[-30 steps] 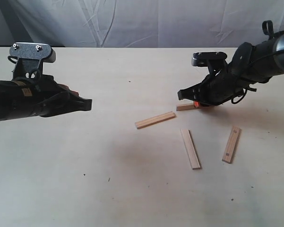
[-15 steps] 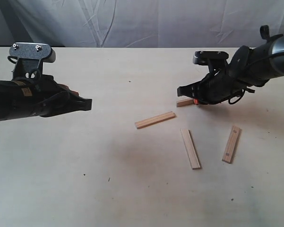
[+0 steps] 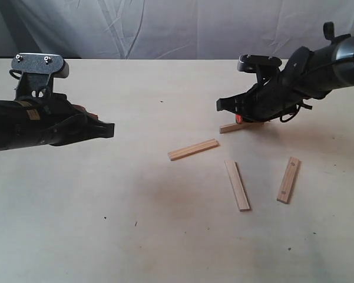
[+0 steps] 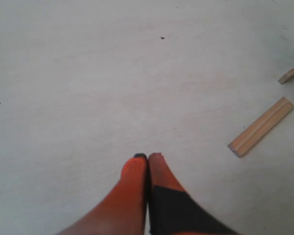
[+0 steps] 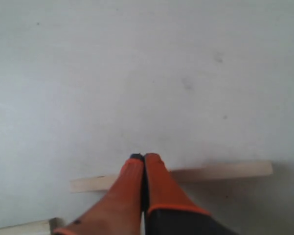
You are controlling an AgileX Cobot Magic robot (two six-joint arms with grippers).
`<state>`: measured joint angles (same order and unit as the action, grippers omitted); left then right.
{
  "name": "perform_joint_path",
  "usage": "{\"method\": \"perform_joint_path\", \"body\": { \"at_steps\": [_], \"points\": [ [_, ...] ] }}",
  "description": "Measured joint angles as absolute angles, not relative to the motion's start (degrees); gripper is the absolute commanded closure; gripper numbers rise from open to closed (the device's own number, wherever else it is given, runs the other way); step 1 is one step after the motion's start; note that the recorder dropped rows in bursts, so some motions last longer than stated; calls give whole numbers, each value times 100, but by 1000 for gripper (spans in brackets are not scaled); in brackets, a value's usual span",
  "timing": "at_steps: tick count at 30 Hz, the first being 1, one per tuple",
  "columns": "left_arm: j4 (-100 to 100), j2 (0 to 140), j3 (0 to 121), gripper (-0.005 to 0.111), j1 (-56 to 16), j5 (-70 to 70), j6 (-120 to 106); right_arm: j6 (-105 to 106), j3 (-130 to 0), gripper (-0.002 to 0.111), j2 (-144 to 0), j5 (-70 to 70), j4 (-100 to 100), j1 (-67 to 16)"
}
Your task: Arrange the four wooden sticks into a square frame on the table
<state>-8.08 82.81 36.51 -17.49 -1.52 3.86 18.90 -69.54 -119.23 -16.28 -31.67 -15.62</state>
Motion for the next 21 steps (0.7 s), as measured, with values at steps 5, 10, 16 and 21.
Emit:
{"method": "perform_joint_path", "body": {
  "at_steps": [5, 10, 16, 21],
  "points": [
    [-808, 8281, 3651, 107, -1749, -152, 386, 1890, -6978, 109, -12017, -1358, -3194, -1562],
    [-808, 8281, 3651, 107, -1749, -152, 386, 1890, -6978, 109, -12060, -1081, -3194, -1562],
    [-808, 8281, 3651, 107, -1749, -152, 386, 1890, -6978, 109, -12060, -902, -3231, -1562],
    [-808, 8281, 3651, 107, -1749, -152, 386, 1923, -6978, 109, -11744, -1013, -3260, -1562]
  ]
}}
